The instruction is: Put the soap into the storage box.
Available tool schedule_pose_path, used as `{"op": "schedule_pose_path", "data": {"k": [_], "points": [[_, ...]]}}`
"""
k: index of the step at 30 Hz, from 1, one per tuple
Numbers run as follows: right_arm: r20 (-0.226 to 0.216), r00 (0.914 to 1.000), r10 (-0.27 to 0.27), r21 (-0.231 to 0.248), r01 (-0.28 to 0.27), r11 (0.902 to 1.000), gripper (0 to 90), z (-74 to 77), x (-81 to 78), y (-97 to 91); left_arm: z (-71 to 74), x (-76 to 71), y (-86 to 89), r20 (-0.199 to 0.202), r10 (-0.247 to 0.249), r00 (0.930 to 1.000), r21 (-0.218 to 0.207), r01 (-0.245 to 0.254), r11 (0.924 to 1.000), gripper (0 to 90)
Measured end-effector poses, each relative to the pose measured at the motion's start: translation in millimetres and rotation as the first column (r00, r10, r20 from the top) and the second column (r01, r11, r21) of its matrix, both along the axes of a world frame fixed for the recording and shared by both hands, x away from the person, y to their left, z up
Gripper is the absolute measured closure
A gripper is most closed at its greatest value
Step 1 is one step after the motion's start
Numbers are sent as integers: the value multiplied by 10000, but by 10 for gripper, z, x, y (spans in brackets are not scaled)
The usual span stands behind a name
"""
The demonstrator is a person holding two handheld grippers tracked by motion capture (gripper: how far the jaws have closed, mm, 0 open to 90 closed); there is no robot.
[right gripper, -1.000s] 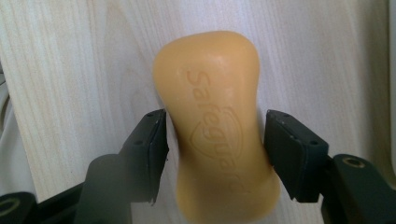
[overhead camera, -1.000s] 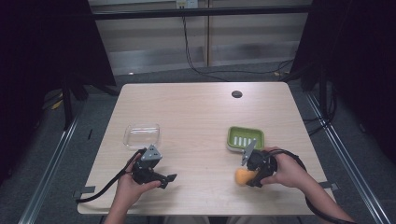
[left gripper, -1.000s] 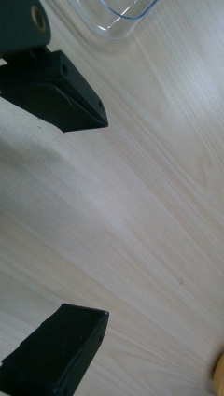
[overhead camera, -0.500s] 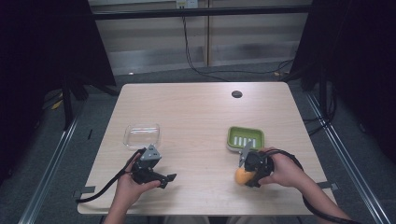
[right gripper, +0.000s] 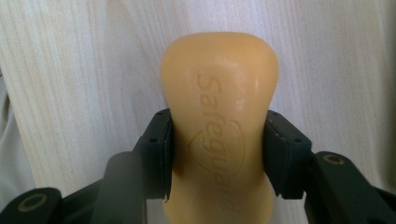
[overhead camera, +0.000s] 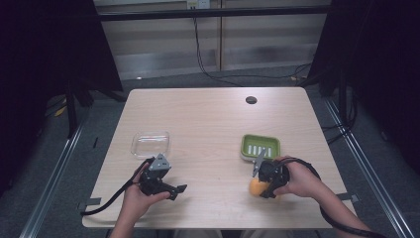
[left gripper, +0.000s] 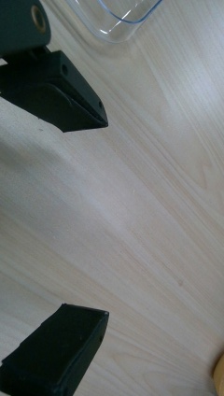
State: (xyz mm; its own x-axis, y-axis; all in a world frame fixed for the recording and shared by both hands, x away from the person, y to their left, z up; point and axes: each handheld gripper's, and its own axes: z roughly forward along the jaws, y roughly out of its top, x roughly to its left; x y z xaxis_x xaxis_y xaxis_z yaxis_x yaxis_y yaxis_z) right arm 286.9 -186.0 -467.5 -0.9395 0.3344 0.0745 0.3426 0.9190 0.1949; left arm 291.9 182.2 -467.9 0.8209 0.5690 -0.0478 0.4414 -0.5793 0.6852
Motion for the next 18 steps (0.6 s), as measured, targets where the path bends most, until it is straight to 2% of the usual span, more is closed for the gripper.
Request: {"op": "schedule_pose_path", "data": {"k": [4, 10, 18], "points": [[-70, 10000, 19, -106, -19, 9999, 502, 5, 0, 11, -3, -1, 0, 7, 42, 10000, -123, -42, 9999, 74], [-237, 9997, 63, -202, -68, 9998, 503, 10, -1, 25, 11, 0, 9, -1, -42, 10000, 0, 42, 10000, 74], [-256, 9995, -192, -256, 186, 9995, 505, 14, 15, -23, 1, 4, 8, 36, -34, 10000, -84, 34, 10000, 74]]}}
